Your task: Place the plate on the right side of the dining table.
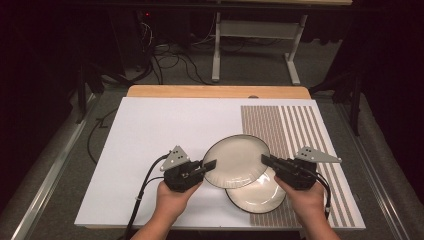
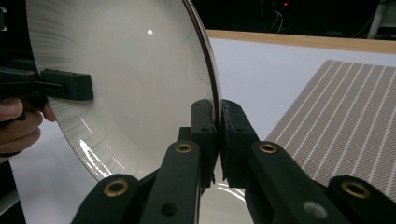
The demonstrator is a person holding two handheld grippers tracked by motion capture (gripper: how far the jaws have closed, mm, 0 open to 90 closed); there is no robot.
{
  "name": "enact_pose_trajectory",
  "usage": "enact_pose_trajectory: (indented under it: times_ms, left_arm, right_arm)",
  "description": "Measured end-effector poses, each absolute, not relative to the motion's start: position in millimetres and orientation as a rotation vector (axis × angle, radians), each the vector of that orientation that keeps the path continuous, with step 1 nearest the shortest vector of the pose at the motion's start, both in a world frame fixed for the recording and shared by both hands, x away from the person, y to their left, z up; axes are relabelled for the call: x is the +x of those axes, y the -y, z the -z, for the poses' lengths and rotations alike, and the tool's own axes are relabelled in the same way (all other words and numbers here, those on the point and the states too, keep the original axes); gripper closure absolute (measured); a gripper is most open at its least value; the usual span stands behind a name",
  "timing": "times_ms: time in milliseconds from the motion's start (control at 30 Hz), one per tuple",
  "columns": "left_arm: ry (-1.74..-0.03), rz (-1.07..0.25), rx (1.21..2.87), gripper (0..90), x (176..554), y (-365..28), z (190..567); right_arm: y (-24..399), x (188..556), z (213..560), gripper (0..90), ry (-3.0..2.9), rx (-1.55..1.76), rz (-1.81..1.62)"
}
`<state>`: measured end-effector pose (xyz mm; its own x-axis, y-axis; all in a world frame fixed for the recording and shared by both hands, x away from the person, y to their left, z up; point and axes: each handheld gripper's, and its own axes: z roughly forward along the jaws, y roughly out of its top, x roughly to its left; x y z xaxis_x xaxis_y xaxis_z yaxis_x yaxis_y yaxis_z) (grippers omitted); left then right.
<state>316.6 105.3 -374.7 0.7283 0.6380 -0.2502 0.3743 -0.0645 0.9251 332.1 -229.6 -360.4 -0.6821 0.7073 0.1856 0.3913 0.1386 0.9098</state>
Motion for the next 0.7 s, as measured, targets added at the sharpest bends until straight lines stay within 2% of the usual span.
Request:
enact_pose_trajectory:
  times_ms: [300,700]
  left_arm:
    - [-0.773,-0.271,1.701,80.1,328.1,-78.0,358.7]
    - [-0.746,-0.255,1.771,79.1,354.8,-35.7,348.2]
  right_arm:
    - [256.9,331.1,341.4,87.5,-2.081,1.047,-1.514]
    - [293.4,335.1,341.2,87.6,-2.011,1.076,-1.502]
